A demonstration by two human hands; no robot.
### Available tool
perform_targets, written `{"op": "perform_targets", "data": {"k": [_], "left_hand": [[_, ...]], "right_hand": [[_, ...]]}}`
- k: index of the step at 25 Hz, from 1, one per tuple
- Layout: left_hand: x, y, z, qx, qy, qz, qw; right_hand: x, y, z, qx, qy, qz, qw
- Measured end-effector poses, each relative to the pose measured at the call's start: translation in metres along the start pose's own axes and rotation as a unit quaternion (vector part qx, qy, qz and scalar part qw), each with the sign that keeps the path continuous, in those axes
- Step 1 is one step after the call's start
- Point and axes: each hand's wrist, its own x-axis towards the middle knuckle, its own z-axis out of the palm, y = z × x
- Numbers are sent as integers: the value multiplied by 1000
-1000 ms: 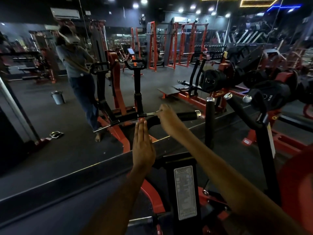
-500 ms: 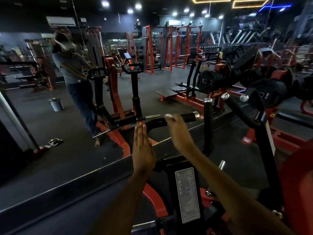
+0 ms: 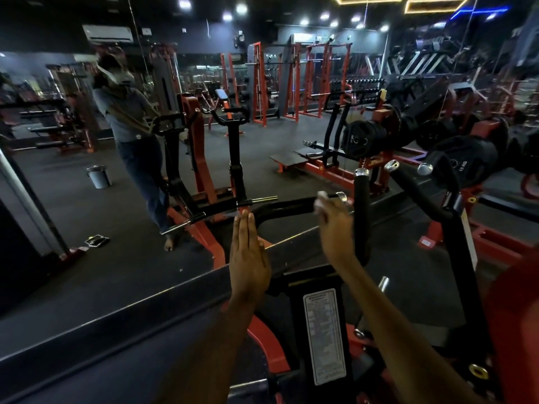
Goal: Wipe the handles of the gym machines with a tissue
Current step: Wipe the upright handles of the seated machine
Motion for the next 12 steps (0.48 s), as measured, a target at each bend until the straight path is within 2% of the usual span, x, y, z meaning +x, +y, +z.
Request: {"op": "perform_targets", "data": {"k": [2, 4, 7, 8, 9, 10, 11, 12], "left_hand": [[1, -3, 3, 11, 2, 7, 1000], [1, -4, 4, 26, 5, 5, 1000], [1, -5, 6, 119, 5, 15, 993], [1, -5, 6, 150, 4, 24, 988], [0, -5, 6, 170, 6, 32, 985], [0, -5, 6, 179, 1, 34, 983], [1, -5, 6, 181, 3, 36, 983], [1, -6, 7, 179, 6, 34, 983]], "right_hand": [[16, 31, -19, 2, 93, 123, 988], [10, 24, -9, 5, 97, 163, 982], [-21, -13, 29, 72, 62, 51, 994], [-24, -19, 34, 92, 85, 38, 991], [-20, -17, 34, 129, 128, 66, 981], [-12, -11, 31, 177, 176, 132, 959], [-2, -3, 24, 242, 224, 224, 917], [10, 5, 15, 315, 247, 325, 857]]}}
